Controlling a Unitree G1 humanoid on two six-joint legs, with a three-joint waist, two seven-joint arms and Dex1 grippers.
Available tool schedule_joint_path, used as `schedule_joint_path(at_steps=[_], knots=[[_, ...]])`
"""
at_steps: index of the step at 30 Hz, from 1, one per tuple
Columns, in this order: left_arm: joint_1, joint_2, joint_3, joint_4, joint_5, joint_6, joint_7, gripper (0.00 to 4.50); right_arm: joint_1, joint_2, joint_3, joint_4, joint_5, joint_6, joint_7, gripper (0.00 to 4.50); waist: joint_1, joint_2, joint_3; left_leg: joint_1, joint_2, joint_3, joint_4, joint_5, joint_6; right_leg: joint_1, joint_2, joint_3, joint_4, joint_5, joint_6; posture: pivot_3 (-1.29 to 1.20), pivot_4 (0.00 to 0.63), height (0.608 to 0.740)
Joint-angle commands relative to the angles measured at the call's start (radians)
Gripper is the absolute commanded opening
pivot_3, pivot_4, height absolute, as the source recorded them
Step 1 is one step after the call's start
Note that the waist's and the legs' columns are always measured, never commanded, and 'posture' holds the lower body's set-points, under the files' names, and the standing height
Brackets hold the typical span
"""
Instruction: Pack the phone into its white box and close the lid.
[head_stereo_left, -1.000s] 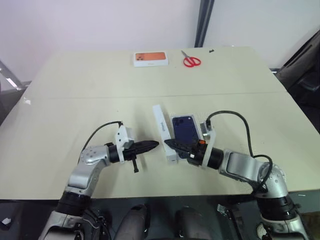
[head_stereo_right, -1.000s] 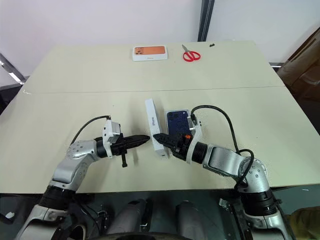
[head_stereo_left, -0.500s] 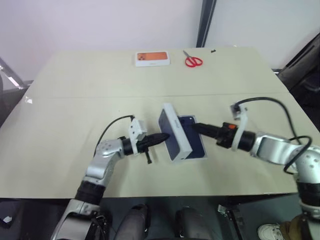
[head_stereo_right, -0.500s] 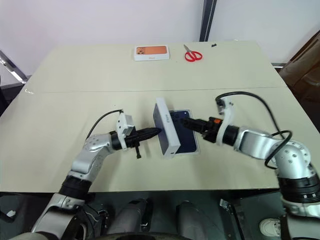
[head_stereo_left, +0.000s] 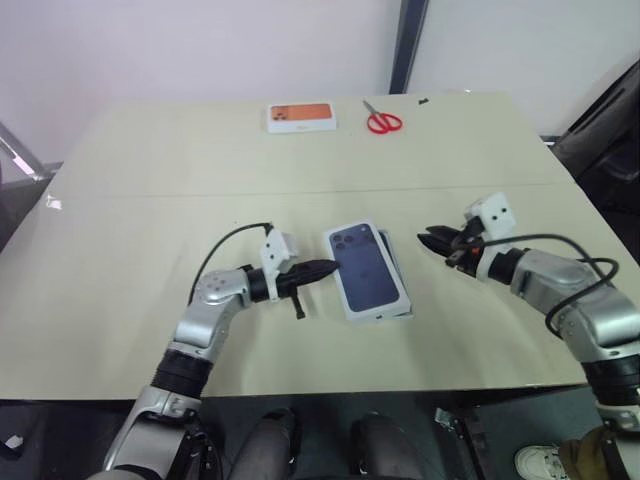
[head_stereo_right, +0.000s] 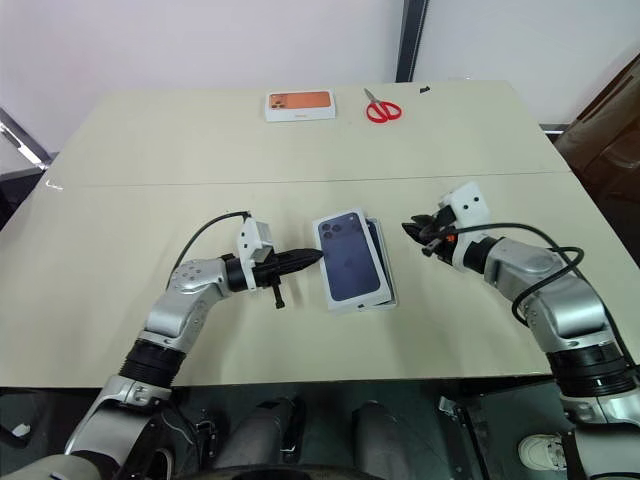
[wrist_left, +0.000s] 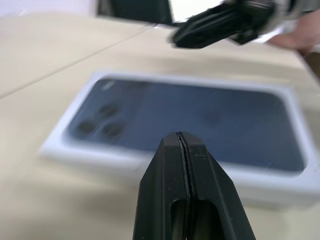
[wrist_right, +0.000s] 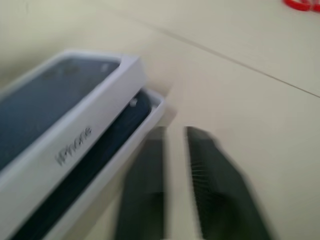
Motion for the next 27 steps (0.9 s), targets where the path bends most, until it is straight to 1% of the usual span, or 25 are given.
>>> schedule_joint_path(at_steps=[1, 6, 9, 21, 27], knots=[[0.005, 0.017, 0.005, -0.016, 0.008, 0.059, 0.024, 0.0, 0.004, 0.026, 0.026, -0.033, -0.11, -0.072, 0.028, 0.03, 0.001, 0.0, 0.0, 0.0, 0.0, 0.0, 0.0, 0.0, 0.0, 0.0, 0.0, 0.0, 0.0, 0.0, 0.0, 0.0, 0.15, 0.734], [-0.02, -0.025, -0.045, 0.032, 0.037, 0.134, 0.062, 0.0, 0.006, 0.073, 0.03, -0.021, -0.193, -0.095, 0.038, 0.03, 0.006, 0.0, 0.0, 0.0, -0.001, 0.0, 0.001, 0.0, 0.0, 0.001, -0.001, 0.0, 0.0, 0.0, 0.0, 0.0, 0.15, 0.734], [-0.03, -0.045, -0.074, 0.047, 0.059, 0.137, 0.06, 0.0, 0.006, 0.094, 0.022, -0.037, -0.205, -0.088, 0.056, 0.03, 0.006, 0.0, 0.0, 0.0, -0.001, -0.001, 0.0, 0.001, -0.001, 0.001, -0.001, -0.001, 0.0, 0.0, 0.0, 0.0, 0.15, 0.734], [-0.081, -0.118, -0.071, 0.083, 0.061, 0.128, 0.077, 0.0, 0.034, 0.125, -0.012, -0.123, -0.21, -0.048, 0.093, 0.03, 0.005, 0.0, 0.0, 0.0, -0.001, -0.001, 0.0, 0.001, -0.001, 0.001, -0.001, 0.0, 0.0, 0.0, 0.0, 0.0, 0.15, 0.734], [-0.103, -0.142, -0.067, 0.088, 0.06, 0.125, 0.084, 0.0, 0.06, 0.124, -0.002, -0.123, -0.256, -0.056, 0.1, 0.03, 0.005, 0.0, 0.0, 0.0, -0.001, -0.001, 0.001, 0.001, -0.001, 0.001, -0.001, -0.001, 0.0, 0.0, 0.0, 0.0, 0.15, 0.734]])
